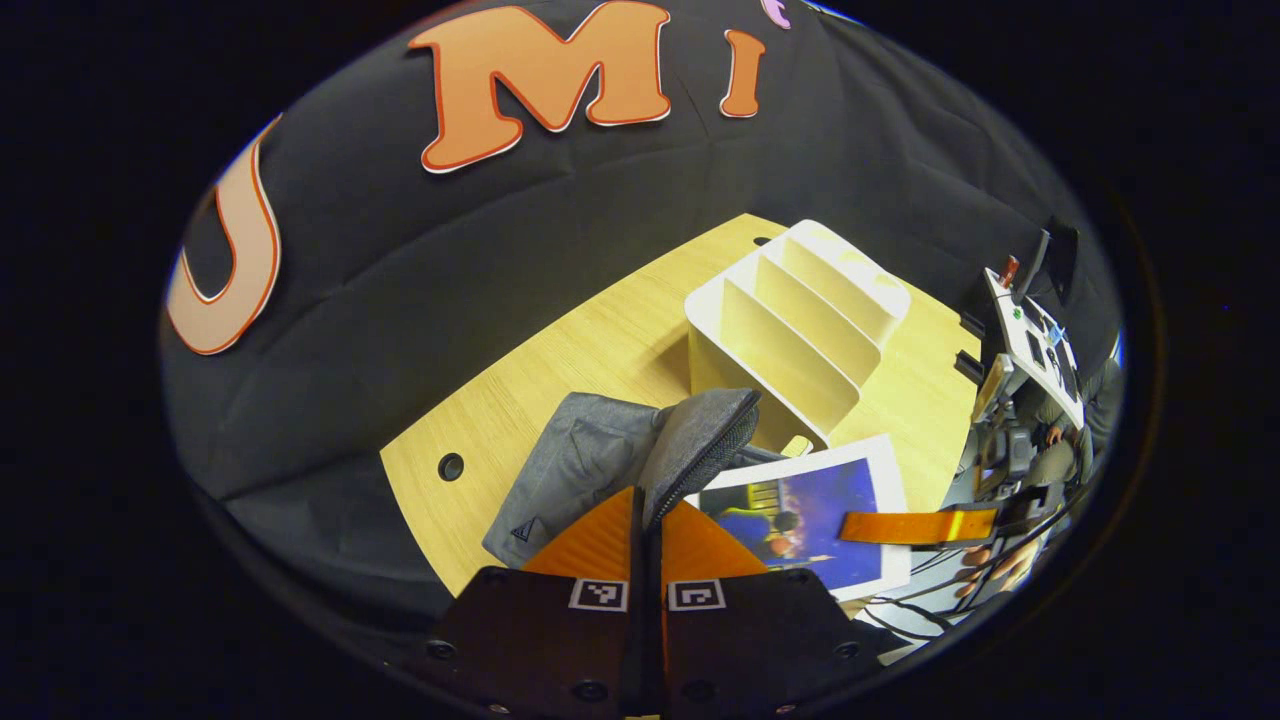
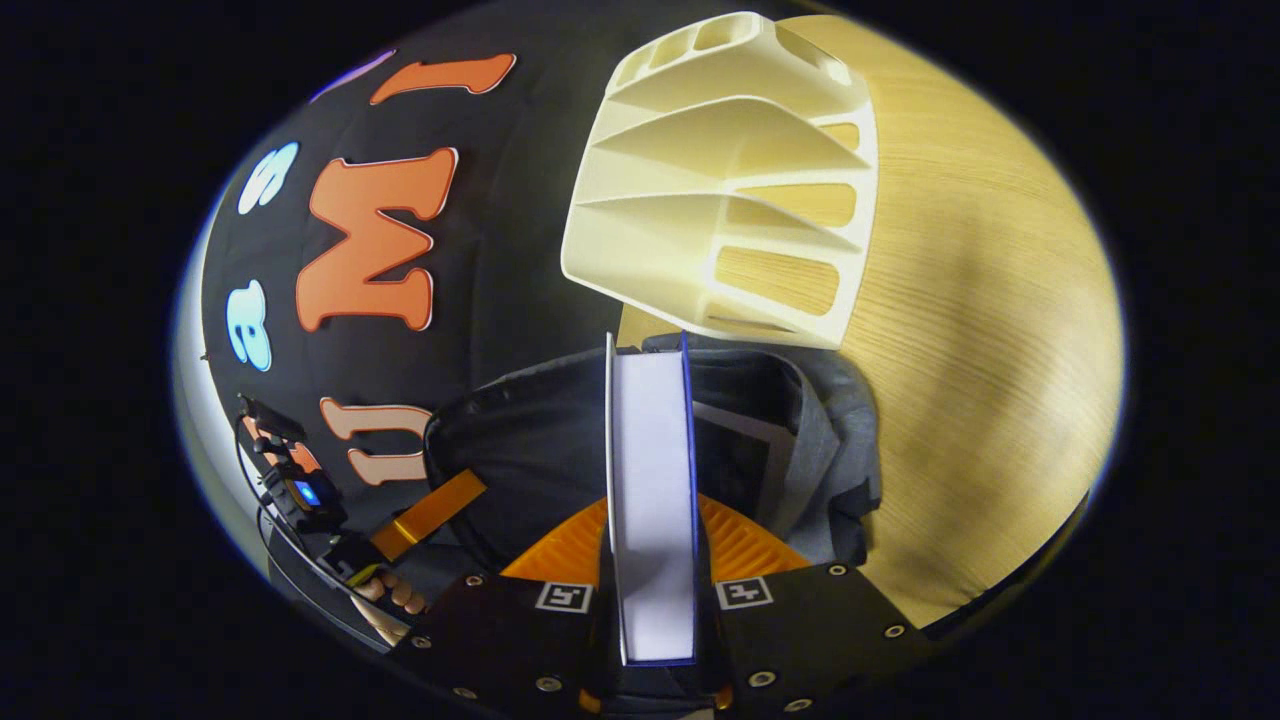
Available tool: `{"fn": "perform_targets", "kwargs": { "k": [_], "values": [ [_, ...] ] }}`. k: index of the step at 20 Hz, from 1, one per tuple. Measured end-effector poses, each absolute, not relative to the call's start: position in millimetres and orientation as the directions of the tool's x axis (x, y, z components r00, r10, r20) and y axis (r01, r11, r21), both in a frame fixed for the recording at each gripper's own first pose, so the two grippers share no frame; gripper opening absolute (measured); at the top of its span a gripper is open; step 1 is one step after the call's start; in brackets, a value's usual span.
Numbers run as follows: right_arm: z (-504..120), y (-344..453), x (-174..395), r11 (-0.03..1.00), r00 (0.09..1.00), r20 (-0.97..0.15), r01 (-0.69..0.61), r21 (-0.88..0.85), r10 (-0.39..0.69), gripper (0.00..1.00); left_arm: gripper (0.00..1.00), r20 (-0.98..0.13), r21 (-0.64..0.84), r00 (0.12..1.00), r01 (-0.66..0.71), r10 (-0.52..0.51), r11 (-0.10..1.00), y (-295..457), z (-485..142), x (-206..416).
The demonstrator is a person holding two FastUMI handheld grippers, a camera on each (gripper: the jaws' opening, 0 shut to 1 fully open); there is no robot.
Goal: Open the schoolbag, grab two books from the bookshelf and put them into the schoolbag.
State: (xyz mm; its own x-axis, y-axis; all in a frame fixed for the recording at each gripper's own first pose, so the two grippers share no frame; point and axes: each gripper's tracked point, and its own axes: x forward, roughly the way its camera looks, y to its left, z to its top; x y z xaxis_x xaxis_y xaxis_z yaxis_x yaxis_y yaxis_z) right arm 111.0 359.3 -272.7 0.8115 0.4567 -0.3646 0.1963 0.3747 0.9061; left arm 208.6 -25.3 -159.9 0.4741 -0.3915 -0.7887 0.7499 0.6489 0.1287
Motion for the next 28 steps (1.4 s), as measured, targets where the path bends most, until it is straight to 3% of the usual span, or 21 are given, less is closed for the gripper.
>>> {"fn": "perform_targets", "kwargs": {
  "k": [9, 16, 17, 18, 19, 20, 23, 28],
  "values": [
    [-293.0, 387.3, 157.8, 0.324, 0.839, -0.344, 0.215, 0.921, 0.421, 0.3, 0.01, -0.778, 0.156, 0.488, 0.76, -0.395, 0.631, -35.8, -150.4, 194.4],
    [-294.2, 398.8, 184.0, 0.337, 0.872, -0.346, 0.228, 0.913, 0.347, 0.3, 0.01, -0.779, 0.094, 0.441, 0.785, -0.446, 0.612, -49.8, -153.9, 181.7],
    [-295.9, 401.6, 186.8, 0.339, 0.869, -0.35, 0.231, 0.912, 0.349, 0.2, 0.01, -0.782, 0.099, 0.437, 0.791, -0.445, 0.603, -50.8, -155.2, 181.4],
    [-298.3, 406.0, 186.3, 0.341, 0.863, -0.357, 0.235, 0.91, 0.358, 0.31, 0.0, -0.782, 0.108, 0.44, 0.793, -0.442, 0.599, -49.6, -155.2, 182.4],
    [-300.1, 405.8, 185.0, 0.34, 0.857, -0.369, 0.248, 0.907, 0.359, 0.22, 0.01, -0.78, 0.11, 0.444, 0.792, -0.441, 0.601, -49.2, -153.8, 184.9],
    [-300.2, 405.8, 184.1, 0.339, 0.852, -0.376, 0.255, 0.905, 0.364, 0.34, 0.01, -0.779, 0.106, 0.444, 0.789, -0.443, 0.605, -47.4, -154.1, 186.6],
    [-310.6, 403.7, 178.5, 0.388, 0.82, -0.45, 0.31, 0.868, 0.352, 0.37, 0.01, -0.782, 0.089, 0.438, 0.783, -0.443, 0.616, -38.4, -156.7, 188.6],
    [-327.8, 408.3, 150.8, 0.534, 0.712, -0.6, 0.369, 0.761, 0.364, 0.65, 0.01, -0.78, 0.061, 0.424, 0.784, -0.461, 0.617, -37.5, -159.5, 192.4]
  ]
}}
